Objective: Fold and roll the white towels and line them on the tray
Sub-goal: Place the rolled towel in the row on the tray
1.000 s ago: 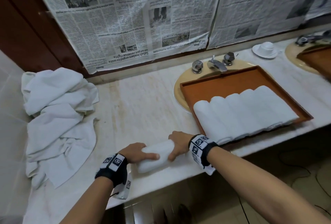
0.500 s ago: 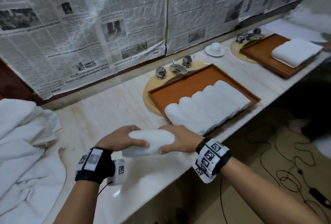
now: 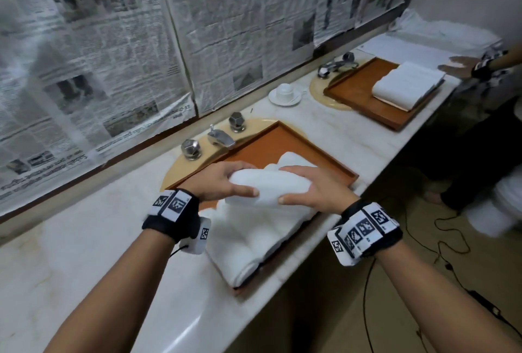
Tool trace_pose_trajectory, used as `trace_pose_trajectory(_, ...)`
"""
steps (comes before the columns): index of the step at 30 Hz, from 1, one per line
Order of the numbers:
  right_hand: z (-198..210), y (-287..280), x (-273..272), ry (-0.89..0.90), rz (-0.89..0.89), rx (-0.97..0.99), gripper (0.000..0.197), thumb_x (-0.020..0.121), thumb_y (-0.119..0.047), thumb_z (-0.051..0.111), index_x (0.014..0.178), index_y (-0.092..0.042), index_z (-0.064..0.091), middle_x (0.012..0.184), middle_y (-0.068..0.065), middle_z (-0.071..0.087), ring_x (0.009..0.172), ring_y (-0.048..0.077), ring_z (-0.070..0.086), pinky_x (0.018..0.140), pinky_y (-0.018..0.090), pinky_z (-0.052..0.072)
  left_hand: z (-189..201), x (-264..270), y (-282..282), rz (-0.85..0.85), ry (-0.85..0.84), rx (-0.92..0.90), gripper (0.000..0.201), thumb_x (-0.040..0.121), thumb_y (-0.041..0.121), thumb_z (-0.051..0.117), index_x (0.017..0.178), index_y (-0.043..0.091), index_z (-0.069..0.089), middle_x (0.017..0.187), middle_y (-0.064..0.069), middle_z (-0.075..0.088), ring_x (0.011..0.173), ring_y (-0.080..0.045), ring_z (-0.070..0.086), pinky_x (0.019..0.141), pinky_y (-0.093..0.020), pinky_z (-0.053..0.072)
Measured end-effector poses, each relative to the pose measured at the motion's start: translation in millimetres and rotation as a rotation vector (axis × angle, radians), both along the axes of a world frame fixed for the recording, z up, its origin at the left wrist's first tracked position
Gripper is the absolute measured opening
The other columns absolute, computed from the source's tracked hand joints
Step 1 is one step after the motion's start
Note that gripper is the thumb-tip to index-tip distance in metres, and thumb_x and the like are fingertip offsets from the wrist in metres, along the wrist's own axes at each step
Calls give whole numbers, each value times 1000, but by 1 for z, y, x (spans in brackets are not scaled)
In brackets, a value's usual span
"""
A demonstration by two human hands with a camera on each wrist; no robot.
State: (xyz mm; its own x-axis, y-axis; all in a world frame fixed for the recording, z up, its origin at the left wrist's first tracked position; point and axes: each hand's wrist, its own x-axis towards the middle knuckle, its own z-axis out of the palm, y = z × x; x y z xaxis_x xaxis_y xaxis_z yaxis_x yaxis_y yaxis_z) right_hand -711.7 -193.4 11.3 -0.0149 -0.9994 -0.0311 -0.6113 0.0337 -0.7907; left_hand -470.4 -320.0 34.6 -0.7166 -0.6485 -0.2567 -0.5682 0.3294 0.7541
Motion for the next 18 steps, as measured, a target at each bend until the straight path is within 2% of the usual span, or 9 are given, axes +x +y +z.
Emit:
trace_pose_trajectory(2, -3, -11, -33, 1, -1, -4, 56, 68, -44, 88, 115, -54, 60, 110, -21, 66, 106, -9, 56, 88, 8, 42, -1, -35, -11, -16, -14, -14, 53, 75, 45, 84, 123, 41, 63, 115, 18, 67, 102, 2, 62, 91, -22, 51)
trace_pose_trajectory(4, -5, -21, -63, 4, -2, -20, 59, 68, -43, 88, 120, -48, 61, 113, -20, 65, 107, -11, 55, 89, 5, 40, -3, -65, -21, -22, -21, -47, 54, 73, 49, 84, 122, 42, 62, 114, 20, 66, 101, 5, 61, 89, -20, 50)
trace_pose_trajectory(6, -10, -32, -91, 2, -14, -19, 64, 67, -44, 88, 125, -41, 62, 116, -22, 63, 109, -12, 54, 91, 6, 38, -7, -94, -31, -25, -24, -86, 57, 72, 52, 84, 124, 42, 60, 116, 20, 65, 105, 3, 59, 92, -23, 50)
trace_pose_trajectory(10, -27, -56, -138, -5, -99, 2, 65, 66, -43, 89, 125, -34, 63, 121, -14, 64, 112, 0, 56, 97, 18, 42, -17, -148, -58, -65, -45, -163, 63, 73, 52, 83, 128, 36, 59, 121, 14, 62, 109, -7, 58, 97, -30, 48)
trace_pose_trajectory(13, -38, -67, -163, -5, -176, 3, 66, 67, -41, 89, 127, -29, 63, 124, -10, 64, 116, 8, 56, 105, 30, 43, -25, -187, -78, -91, -49, -177, 57, 74, 44, 84, 125, 35, 61, 119, 11, 62, 109, -8, 57, 95, -26, 45)
trace_pose_trajectory(16, -53, -74, -180, -18, -242, 33, 61, 69, -41, 87, 125, -32, 63, 117, -13, 63, 114, 9, 56, 103, 33, 43, -40, -217, -98, -135, -83, -164, 55, 73, 43, 84, 123, 35, 62, 115, 14, 63, 107, -7, 57, 88, -20, 43)
trace_pose_trajectory(18, -64, -76, -186, -30, -287, 61, 63, 68, -45, 86, 126, -35, 62, 121, -11, 63, 114, 11, 56, 103, 34, 44, -51, -230, -110, -159, -124, -154, 59, 71, 48, 83, 125, 37, 60, 116, 14, 62, 108, -8, 57, 88, -23, 43)
